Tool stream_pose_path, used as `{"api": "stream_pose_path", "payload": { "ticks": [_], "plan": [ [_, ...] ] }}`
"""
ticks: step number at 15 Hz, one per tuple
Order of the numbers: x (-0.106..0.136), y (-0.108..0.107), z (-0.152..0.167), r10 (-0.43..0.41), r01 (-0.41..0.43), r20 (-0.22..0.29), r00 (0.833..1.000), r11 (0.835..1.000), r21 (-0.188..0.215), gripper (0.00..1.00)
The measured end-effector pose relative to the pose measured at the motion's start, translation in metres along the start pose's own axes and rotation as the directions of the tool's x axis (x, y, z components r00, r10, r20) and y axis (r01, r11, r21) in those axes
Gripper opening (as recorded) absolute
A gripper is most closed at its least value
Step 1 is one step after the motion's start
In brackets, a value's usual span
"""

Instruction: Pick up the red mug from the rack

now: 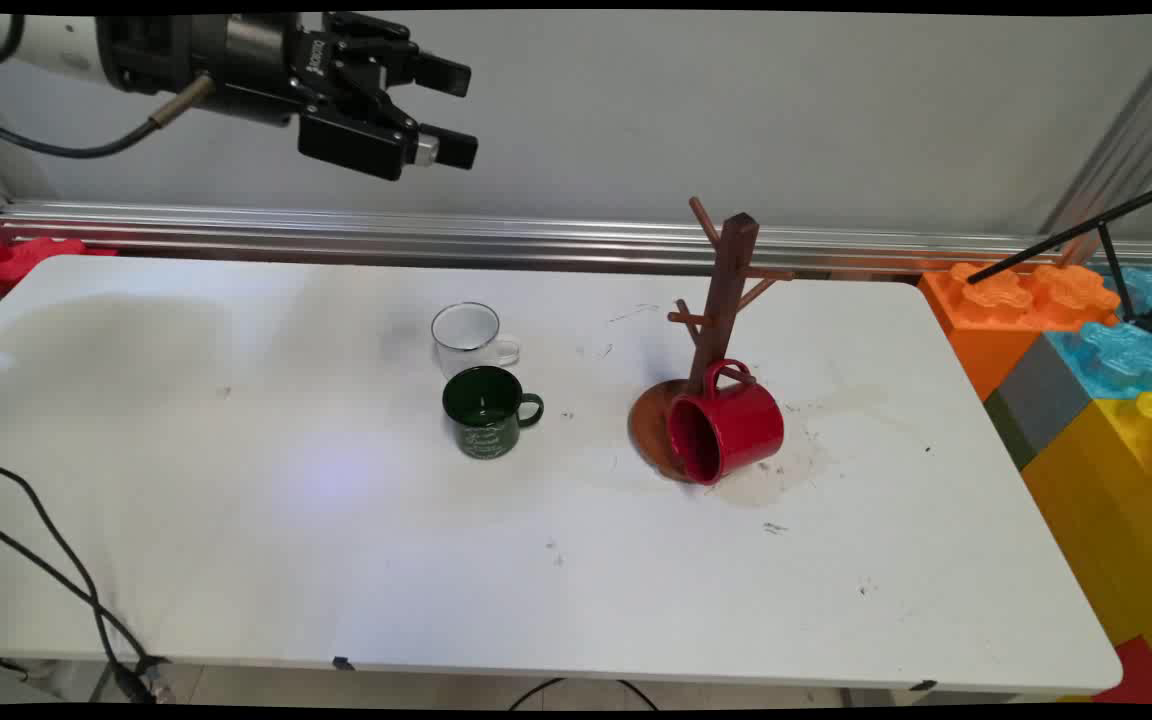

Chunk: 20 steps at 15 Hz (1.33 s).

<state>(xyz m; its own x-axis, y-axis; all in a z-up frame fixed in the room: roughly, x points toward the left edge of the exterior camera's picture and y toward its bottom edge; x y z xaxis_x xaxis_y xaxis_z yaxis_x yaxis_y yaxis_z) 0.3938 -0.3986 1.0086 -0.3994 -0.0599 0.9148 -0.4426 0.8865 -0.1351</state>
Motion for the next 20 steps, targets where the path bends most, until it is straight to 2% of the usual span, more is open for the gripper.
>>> {"api": "stream_pose_path", "payload": {
  "ticks": [3, 9, 13, 20],
  "plan": [
    [0.001, 0.001, 0.005, -0.006, 0.006, 0.031, 0.999, 1.000, -0.010, 1.00],
    [0.008, 0.006, 0.016, -0.012, 0.018, 0.159, 0.987, 0.999, -0.033, 1.00],
    [0.011, 0.011, 0.020, -0.016, 0.028, 0.237, 0.971, 0.999, -0.045, 1.00],
    [0.011, 0.022, 0.027, -0.023, 0.049, 0.371, 0.929, 0.997, -0.059, 1.00]
  ]
}}
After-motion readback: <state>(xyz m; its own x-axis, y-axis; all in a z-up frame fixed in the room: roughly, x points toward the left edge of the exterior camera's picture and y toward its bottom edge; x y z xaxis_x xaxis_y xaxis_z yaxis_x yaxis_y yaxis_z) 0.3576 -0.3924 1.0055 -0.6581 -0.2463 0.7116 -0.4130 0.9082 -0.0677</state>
